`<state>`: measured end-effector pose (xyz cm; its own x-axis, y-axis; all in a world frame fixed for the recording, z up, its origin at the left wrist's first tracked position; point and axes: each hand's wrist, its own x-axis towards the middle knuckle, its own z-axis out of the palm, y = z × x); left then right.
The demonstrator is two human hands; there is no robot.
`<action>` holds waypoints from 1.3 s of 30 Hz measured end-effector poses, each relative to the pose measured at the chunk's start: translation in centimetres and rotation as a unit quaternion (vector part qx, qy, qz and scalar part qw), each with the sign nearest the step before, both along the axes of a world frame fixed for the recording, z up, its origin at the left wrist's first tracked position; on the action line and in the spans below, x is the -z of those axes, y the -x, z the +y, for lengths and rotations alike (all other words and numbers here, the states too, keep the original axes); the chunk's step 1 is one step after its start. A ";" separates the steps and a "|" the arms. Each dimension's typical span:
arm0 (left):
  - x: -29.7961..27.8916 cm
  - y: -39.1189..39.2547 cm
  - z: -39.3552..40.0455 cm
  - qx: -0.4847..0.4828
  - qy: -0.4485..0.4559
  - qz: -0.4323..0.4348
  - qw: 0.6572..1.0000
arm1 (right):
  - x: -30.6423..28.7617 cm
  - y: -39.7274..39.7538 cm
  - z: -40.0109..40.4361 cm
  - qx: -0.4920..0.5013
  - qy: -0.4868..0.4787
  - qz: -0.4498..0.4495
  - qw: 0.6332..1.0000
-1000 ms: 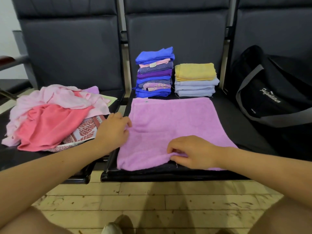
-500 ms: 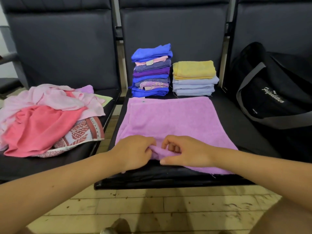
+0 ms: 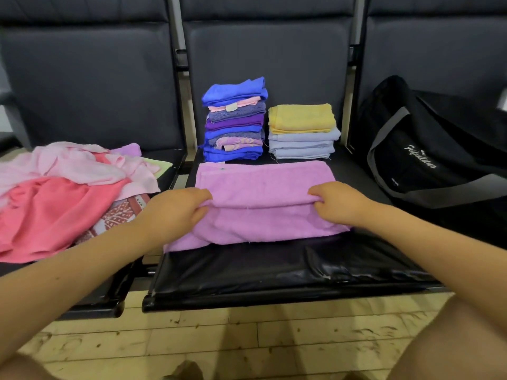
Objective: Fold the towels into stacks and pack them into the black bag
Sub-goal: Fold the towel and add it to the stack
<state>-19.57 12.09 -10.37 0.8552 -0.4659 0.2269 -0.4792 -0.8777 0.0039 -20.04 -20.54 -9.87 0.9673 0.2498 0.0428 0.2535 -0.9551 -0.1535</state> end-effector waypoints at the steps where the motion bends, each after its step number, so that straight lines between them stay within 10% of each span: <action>1: 0.1 -0.2 0.3 -0.004 0.009 0.012 1.000 | -0.1 -0.2 -0.6 0.004 -0.014 -0.002 1.000; 6: 0.1 -0.4 1.6 -0.067 0.080 0.048 0.993 | -0.3 -0.5 -3.3 0.052 -0.214 0.047 0.974; 12: -0.6 -0.5 1.3 -0.167 0.304 0.087 0.934 | 0.4 0.8 -5.2 0.128 -0.599 0.166 0.773; 17: -0.9 0.5 0.6 -0.071 0.240 0.145 0.957 | 0.4 1.3 -6.1 0.173 -0.665 0.138 0.713; 24: -1.3 0.6 1.0 -0.143 0.331 0.039 0.932 | 0.7 1.8 -6.8 0.233 -0.623 0.090 0.741; 32: 1.1 -0.8 -0.3 -0.214 0.517 0.175 0.810 | 1.7 2.0 -6.7 0.191 -0.513 0.106 0.830; 39: 0.9 -2.0 -0.6 -0.185 0.443 0.096 0.872 | 2.9 -0.4 -6.5 0.211 -0.415 -0.007 0.885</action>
